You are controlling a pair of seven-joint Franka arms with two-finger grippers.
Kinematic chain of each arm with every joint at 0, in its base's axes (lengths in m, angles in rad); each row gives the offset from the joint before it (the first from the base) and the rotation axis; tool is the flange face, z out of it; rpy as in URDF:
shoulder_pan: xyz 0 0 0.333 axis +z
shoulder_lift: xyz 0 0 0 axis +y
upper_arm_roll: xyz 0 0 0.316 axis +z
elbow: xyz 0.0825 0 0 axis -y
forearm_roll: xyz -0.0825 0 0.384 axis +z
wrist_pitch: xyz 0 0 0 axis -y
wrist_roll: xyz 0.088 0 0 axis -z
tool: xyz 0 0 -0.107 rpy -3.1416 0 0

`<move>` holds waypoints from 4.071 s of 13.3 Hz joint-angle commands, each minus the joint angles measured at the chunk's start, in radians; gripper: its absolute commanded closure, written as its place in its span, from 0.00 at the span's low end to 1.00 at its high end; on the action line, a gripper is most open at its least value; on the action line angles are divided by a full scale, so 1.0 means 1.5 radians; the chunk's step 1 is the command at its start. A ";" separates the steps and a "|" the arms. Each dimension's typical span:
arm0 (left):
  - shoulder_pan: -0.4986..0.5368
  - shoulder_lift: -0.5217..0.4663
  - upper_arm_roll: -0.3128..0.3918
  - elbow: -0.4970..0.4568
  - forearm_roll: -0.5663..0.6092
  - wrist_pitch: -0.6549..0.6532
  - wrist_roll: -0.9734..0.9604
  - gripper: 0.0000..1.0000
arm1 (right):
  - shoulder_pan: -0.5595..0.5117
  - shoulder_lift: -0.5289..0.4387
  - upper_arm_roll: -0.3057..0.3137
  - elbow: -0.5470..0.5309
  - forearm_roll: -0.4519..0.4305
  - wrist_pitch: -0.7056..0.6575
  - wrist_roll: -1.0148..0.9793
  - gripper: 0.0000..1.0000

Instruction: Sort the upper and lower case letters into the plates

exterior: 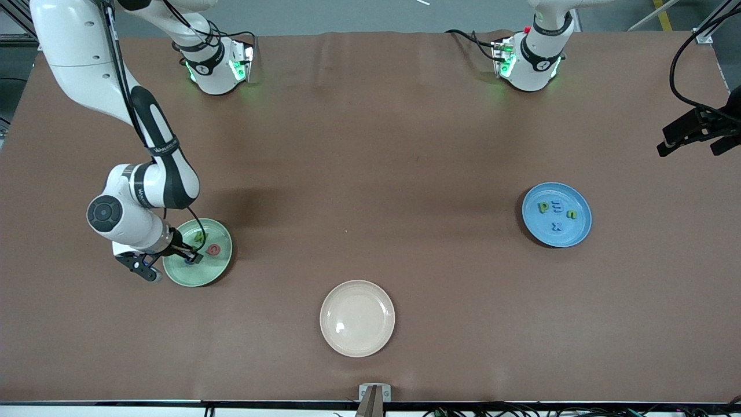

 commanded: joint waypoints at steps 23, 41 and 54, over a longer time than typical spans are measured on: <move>0.006 0.006 -0.001 0.015 -0.009 -0.008 0.005 0.00 | -0.036 -0.015 0.011 0.069 -0.009 -0.092 -0.128 0.00; 0.003 0.006 -0.001 0.015 -0.008 -0.008 0.004 0.00 | -0.038 -0.067 -0.013 0.437 -0.066 -0.651 -0.351 0.00; 0.002 0.006 -0.001 0.015 -0.007 -0.008 0.004 0.00 | -0.039 -0.103 -0.008 0.494 -0.058 -0.681 -0.348 0.00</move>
